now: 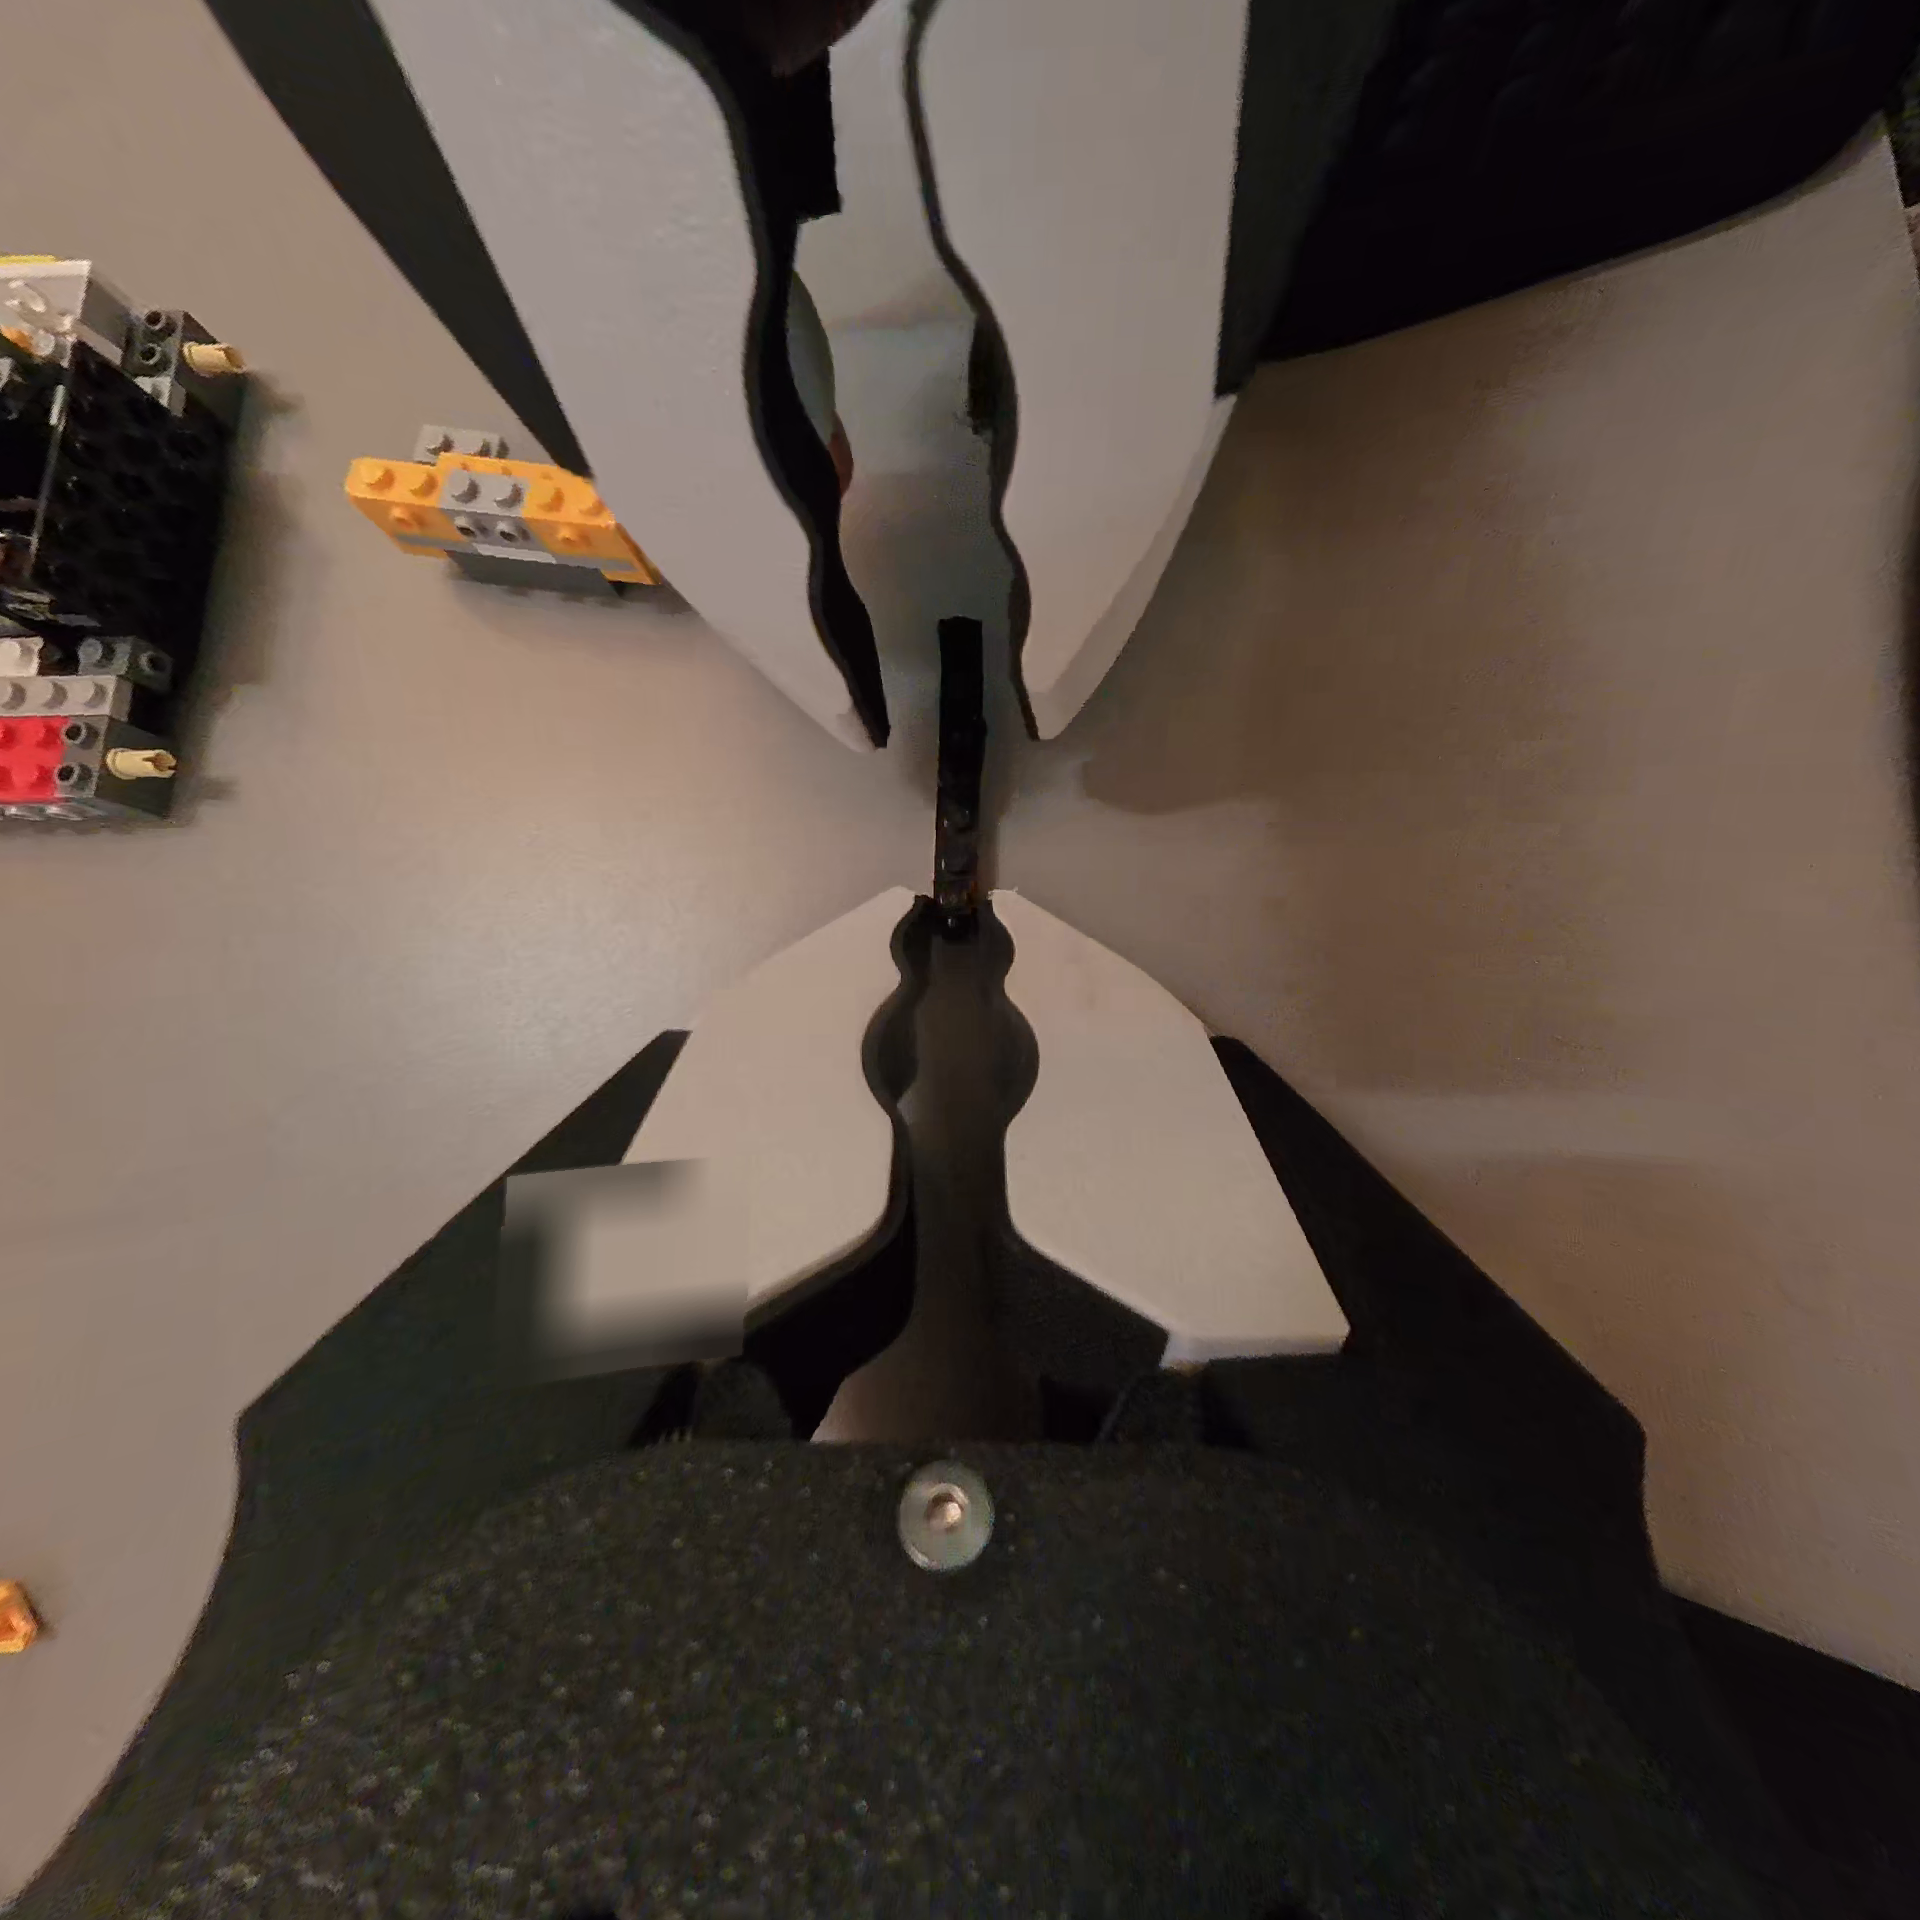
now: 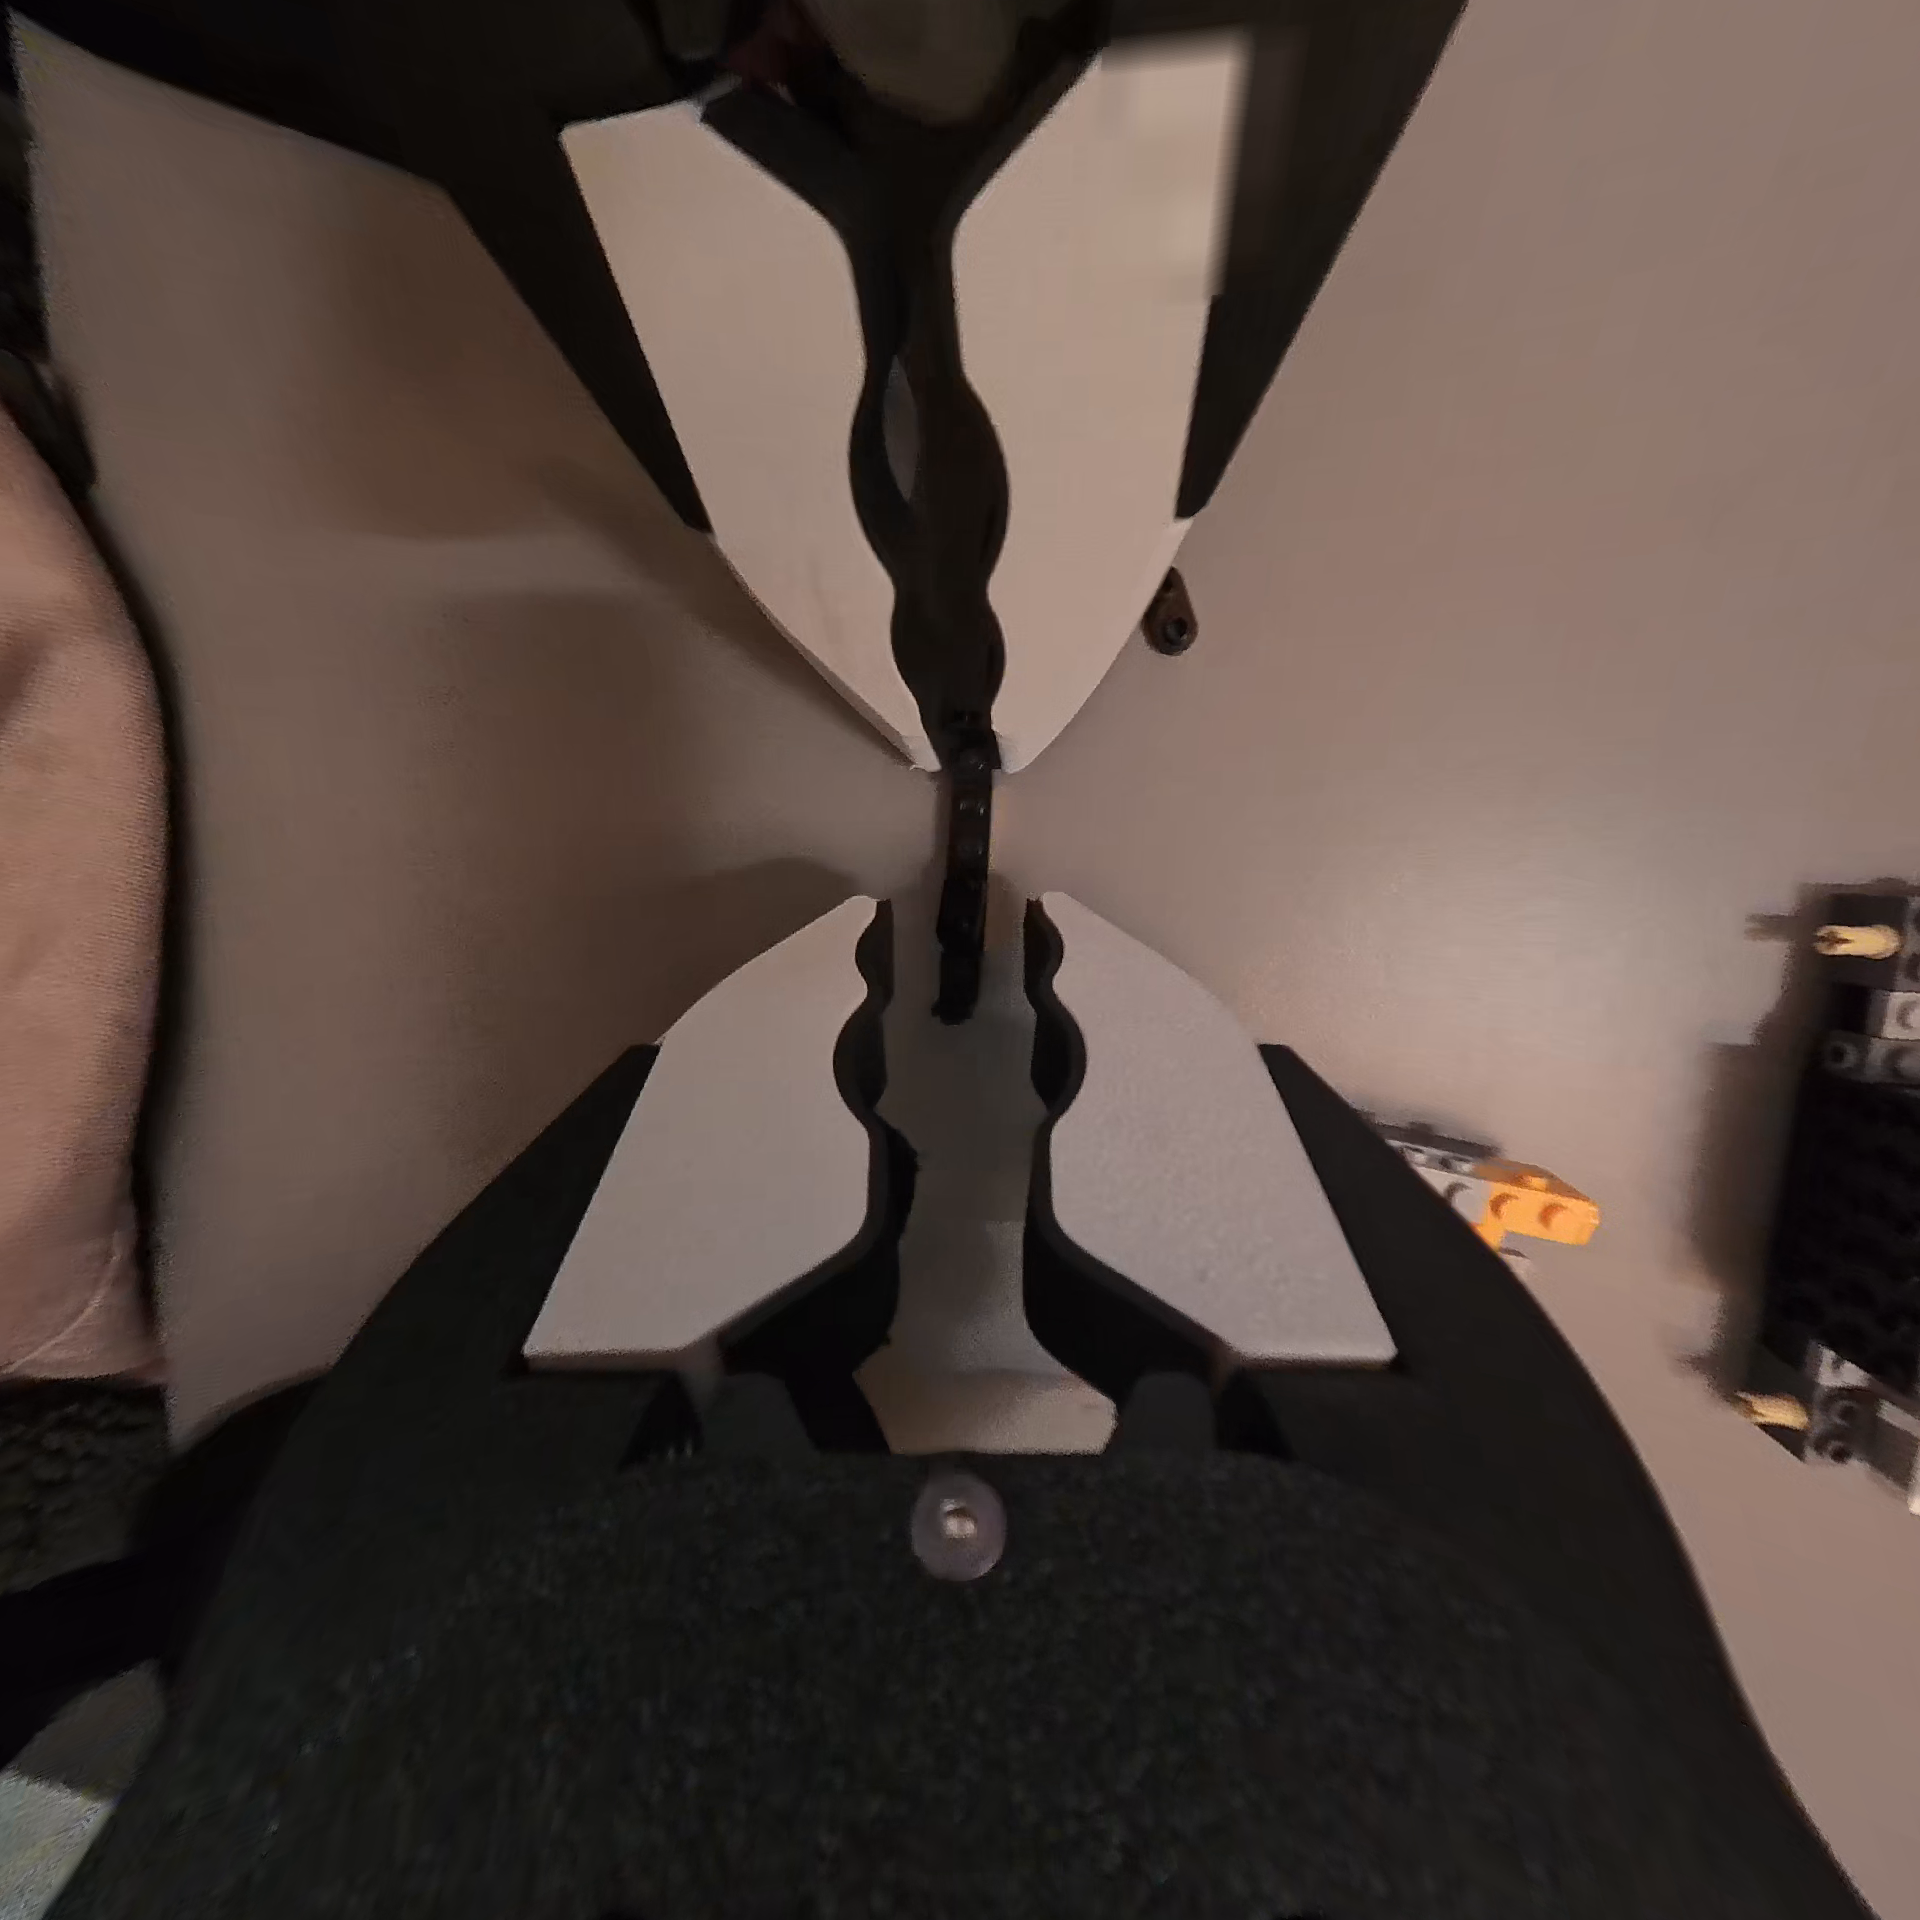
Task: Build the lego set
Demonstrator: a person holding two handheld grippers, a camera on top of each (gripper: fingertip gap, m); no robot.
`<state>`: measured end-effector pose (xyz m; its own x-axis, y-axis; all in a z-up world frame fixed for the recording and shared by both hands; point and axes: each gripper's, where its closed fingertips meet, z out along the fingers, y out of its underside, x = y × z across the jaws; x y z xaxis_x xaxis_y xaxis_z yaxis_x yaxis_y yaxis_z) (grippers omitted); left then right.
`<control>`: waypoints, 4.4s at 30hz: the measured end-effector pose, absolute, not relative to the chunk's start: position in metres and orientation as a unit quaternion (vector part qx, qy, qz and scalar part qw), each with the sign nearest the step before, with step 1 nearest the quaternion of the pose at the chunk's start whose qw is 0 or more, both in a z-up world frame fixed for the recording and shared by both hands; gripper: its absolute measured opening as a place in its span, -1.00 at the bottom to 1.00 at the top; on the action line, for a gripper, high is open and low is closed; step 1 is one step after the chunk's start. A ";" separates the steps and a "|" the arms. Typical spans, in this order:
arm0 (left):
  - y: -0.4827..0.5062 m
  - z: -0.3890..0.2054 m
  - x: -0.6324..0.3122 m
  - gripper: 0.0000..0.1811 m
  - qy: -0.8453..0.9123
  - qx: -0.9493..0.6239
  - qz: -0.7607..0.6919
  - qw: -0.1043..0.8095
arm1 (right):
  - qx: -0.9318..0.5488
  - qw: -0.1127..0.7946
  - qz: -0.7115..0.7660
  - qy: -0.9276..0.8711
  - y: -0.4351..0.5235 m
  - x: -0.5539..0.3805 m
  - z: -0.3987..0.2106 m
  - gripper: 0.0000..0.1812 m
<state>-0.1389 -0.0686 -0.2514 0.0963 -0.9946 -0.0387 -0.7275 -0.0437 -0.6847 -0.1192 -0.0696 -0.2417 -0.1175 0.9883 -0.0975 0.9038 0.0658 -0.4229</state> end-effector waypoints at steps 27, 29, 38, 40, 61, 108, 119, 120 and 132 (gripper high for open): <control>-0.060 -0.220 -0.140 -0.91 0.408 -0.769 -0.449 0.200 | -0.447 0.450 -0.162 -0.756 -0.041 -0.128 -0.229 -0.85; -0.060 -0.218 -0.140 -0.91 0.406 -0.765 -0.458 0.200 | -0.452 0.458 -0.145 -0.751 -0.042 -0.128 -0.227 -0.86; -0.060 -0.192 -0.135 -0.85 0.379 -0.728 -0.524 0.226 | -0.505 0.489 -0.047 -0.710 -0.045 -0.125 -0.207 -0.87; -0.058 -0.184 -0.134 -0.75 0.369 -0.719 -0.539 0.236 | -0.517 0.495 -0.031 -0.698 -0.044 -0.125 -0.201 -0.87; -0.051 -0.158 -0.126 -0.89 0.333 -0.688 -0.568 0.306 | -0.584 0.480 0.095 -0.648 -0.039 -0.127 -0.171 -0.87; -0.040 -0.148 -0.129 -0.91 0.317 -0.698 -0.531 0.361 | -0.563 0.492 -0.005 -0.664 -0.029 -0.130 -0.156 -0.87; -0.037 -0.160 -0.130 -0.91 0.348 -0.714 -0.476 0.377 | -0.516 0.497 -0.102 -0.690 -0.025 -0.126 -0.170 -0.88; -0.037 -0.162 -0.130 -0.91 0.355 -0.714 -0.470 0.378 | -0.513 0.497 -0.106 -0.692 -0.026 -0.125 -0.171 -0.87; -0.050 -0.185 -0.127 -0.91 0.490 -0.664 -0.397 0.402 | -0.568 0.471 0.053 -0.673 -0.048 -0.119 -0.179 -0.77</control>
<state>-0.1265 -0.0502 -0.1852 0.2047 -0.9699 0.1317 -0.3317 -0.1954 -0.9229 -0.1189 -0.0482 -0.1785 0.0884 0.8137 0.5745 0.7148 0.3498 -0.6056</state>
